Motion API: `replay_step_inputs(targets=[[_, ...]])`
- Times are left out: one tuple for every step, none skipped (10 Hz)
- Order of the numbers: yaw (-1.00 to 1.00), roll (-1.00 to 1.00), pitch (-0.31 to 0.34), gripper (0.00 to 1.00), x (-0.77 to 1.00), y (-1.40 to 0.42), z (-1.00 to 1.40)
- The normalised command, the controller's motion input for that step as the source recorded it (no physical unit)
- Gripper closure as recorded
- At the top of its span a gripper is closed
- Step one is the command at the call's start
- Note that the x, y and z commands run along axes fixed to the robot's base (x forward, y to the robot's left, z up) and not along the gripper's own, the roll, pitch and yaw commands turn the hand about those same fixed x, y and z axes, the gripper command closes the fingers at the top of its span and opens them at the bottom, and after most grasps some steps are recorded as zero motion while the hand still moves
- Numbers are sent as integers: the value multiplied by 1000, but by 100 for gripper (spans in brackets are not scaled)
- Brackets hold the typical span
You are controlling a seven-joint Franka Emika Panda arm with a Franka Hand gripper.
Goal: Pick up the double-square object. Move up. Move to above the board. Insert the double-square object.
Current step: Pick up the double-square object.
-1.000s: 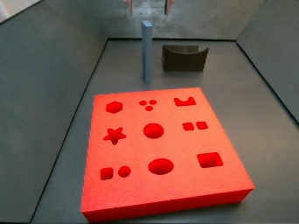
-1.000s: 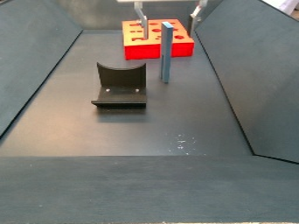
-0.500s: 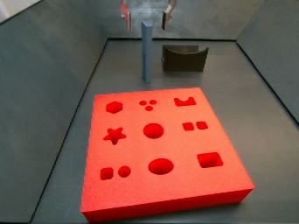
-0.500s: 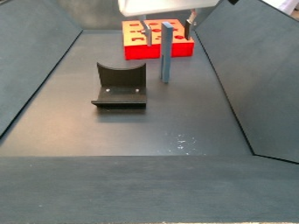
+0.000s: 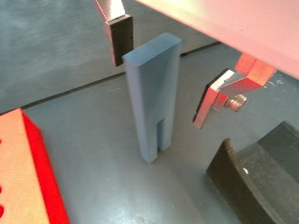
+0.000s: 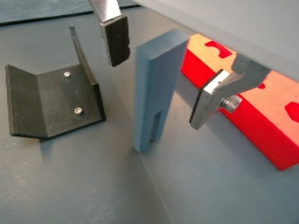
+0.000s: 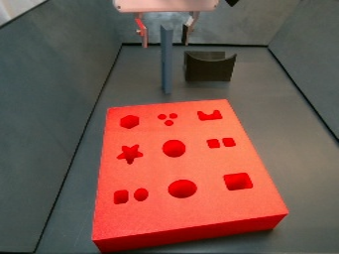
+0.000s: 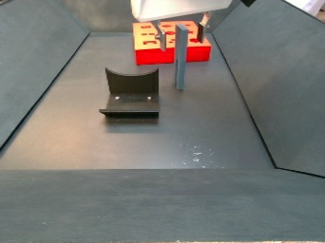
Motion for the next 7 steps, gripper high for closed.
replay_step_inputs(targets=[[231,429,34,0,-49,-154,0],[120,164,0,0,0,-17,0],[0,0,0,0,0,0,0],[0,0,0,100,0,0,0],[0,0,0,100,0,0,0],[0,0,0,100,0,0,0],[0,0,0,100,0,0,0]])
